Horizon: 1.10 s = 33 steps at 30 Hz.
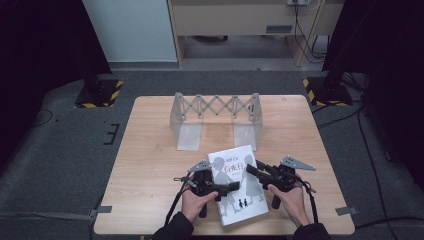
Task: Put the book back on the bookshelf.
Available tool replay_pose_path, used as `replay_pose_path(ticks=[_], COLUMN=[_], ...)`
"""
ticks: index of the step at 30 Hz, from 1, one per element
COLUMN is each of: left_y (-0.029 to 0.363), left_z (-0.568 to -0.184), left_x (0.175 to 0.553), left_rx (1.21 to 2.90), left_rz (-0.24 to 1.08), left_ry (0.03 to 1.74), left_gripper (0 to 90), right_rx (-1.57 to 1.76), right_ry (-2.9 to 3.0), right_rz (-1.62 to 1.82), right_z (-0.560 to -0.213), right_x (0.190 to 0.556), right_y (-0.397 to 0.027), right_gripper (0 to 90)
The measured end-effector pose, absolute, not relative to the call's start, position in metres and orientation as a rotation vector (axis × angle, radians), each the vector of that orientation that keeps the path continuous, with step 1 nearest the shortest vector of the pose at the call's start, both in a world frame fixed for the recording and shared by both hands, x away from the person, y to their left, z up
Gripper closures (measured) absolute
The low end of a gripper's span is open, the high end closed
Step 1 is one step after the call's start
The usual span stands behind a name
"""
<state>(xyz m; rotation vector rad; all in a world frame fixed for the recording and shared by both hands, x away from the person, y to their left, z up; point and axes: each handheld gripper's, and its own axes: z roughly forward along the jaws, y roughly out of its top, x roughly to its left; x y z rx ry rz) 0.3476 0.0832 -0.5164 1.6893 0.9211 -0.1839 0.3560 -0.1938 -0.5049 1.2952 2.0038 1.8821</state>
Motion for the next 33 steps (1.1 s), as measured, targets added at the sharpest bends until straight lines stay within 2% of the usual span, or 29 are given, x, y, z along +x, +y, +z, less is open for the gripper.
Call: replay_pose_path(ticks=[2,4,12,13,18,22,25,29,33], left_y=[0.084,0.085,0.088,0.088,0.089,0.092,0.093,0.097,0.107], left_z=[-0.518,-0.519,-0.520,-0.520,-0.518,-0.518,-0.512,-0.504,-0.487], left_x=[0.346,0.346,0.348,0.348,0.348,0.348,0.348,0.347,0.347], left_rx=[1.686,1.663,1.613,1.602,1.585,1.559,1.569,1.565,1.566], left_rz=[-0.201,-0.211,-0.255,-0.272,-0.299,-0.345,-0.338,-0.320,-0.235], left_ry=[0.927,0.939,0.943,0.938,0.948,0.980,0.968,0.961,0.938], left_gripper=[24.6,28.3,33.1,37.3,40.6,43.6,45.2,48.3,50.7], right_rx=[1.323,1.332,1.338,1.337,1.332,1.310,1.309,1.323,1.351], right_ry=[2.005,2.006,2.004,2.013,2.018,2.044,2.049,1.986,1.933], right_rz=[1.890,1.888,1.894,1.908,1.917,1.921,1.916,1.920,1.818], right_z=[-0.506,-0.507,-0.507,-0.506,-0.505,-0.507,-0.506,-0.503,-0.504], right_x=[0.357,0.357,0.357,0.357,0.357,0.359,0.360,0.361,0.362], right_y=[-0.195,-0.196,-0.197,-0.198,-0.200,-0.200,-0.205,-0.221,-0.238], right_gripper=[55.2,55.1,55.0,54.9,54.5,51.3,44.8,42.4,40.3])
